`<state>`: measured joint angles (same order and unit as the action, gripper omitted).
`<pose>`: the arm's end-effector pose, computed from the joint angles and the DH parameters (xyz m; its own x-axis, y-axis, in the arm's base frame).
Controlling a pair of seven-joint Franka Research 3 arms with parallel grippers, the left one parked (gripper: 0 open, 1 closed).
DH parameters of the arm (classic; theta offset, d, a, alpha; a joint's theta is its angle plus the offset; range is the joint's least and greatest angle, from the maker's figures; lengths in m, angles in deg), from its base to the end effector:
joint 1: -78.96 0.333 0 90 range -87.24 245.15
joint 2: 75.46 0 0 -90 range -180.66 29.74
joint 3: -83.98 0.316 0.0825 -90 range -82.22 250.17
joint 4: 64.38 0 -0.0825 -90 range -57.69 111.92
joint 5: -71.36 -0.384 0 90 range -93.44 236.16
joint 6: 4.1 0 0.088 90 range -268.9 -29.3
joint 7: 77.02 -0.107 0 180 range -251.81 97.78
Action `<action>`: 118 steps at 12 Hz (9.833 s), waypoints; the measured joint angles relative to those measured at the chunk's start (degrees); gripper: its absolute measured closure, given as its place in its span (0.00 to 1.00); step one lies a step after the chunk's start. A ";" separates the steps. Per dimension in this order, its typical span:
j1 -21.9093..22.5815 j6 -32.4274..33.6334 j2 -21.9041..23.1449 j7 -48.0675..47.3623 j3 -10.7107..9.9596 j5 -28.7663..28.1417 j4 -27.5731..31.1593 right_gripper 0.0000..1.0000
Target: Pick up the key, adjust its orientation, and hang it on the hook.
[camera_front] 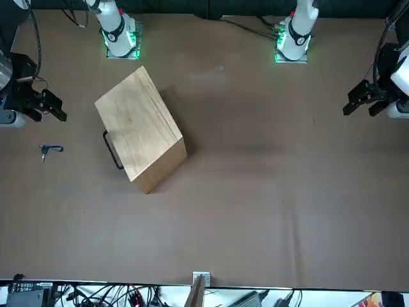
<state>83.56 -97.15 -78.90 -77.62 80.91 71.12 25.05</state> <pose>0.5770 0.0168 0.6000 0.9999 0.0161 0.0032 0.0161 -0.9999 -0.0010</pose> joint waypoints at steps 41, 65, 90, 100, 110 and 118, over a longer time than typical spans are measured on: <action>-23.85 -7.86 -7.23 -45.33 -0.54 0.12 3.02 0.00; -28.35 -46.67 -22.92 -57.92 -0.43 -0.04 25.94 0.01; -30.79 -54.96 -24.27 -58.67 -0.18 -0.77 30.56 0.44; -32.23 -54.96 -23.82 -58.65 1.36 -0.79 30.89 0.47; -32.23 -54.96 -23.49 -58.96 2.95 -2.17 31.10 0.96; -32.16 -51.47 -19.17 -56.35 4.20 -2.24 30.95 0.96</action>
<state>51.40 -148.62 -98.06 -133.96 85.11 68.88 56.00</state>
